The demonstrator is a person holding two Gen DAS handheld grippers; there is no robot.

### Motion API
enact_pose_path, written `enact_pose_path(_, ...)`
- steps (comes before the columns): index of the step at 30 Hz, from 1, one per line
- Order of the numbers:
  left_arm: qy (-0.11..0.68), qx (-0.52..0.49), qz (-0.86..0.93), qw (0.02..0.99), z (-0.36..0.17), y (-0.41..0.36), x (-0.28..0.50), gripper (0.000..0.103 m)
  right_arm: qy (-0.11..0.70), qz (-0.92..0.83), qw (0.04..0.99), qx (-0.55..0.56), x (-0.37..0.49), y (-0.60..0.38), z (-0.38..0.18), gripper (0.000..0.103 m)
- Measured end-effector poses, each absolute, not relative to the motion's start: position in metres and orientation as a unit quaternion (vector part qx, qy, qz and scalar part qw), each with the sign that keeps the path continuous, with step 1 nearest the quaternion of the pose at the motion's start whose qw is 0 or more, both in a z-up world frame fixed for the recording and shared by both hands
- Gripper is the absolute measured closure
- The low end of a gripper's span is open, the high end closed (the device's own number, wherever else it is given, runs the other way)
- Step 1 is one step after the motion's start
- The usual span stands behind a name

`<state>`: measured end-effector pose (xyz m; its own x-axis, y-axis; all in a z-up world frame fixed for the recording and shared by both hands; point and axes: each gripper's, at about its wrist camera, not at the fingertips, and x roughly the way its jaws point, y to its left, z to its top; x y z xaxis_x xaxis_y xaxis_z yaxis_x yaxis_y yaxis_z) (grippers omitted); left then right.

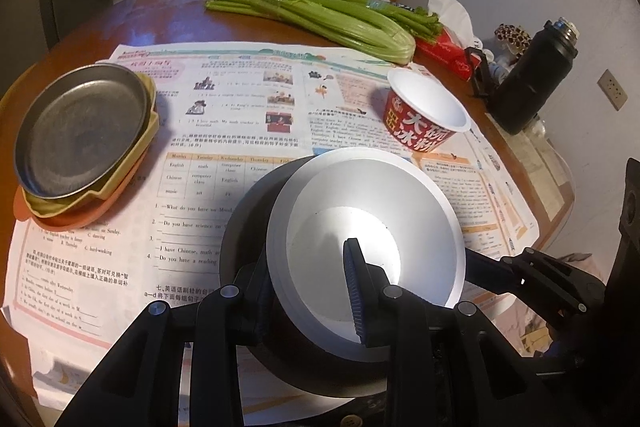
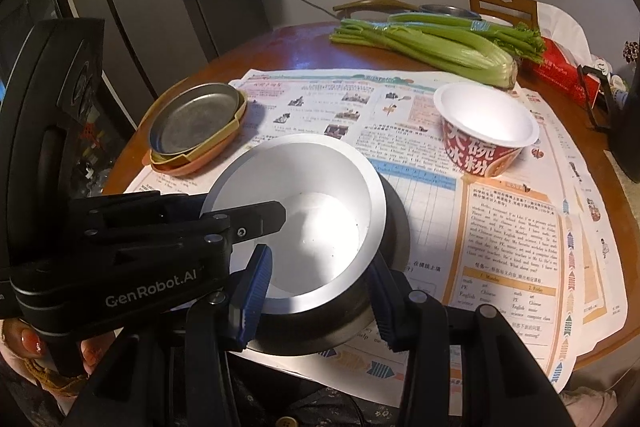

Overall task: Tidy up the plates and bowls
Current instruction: 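Lower the held white paper bowl into the steel bowl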

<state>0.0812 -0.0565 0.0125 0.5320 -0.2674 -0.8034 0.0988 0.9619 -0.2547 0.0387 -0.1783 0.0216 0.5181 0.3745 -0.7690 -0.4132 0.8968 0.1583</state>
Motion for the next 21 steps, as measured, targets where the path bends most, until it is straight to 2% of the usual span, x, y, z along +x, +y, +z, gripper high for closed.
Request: enact_pose_path(21,0.474,-0.082,-0.104,0.871,0.0086,-0.0566,0.0818,0.069,0.441,0.221,0.869,-0.028,0.0424,-0.1763,0.0138,0.056)
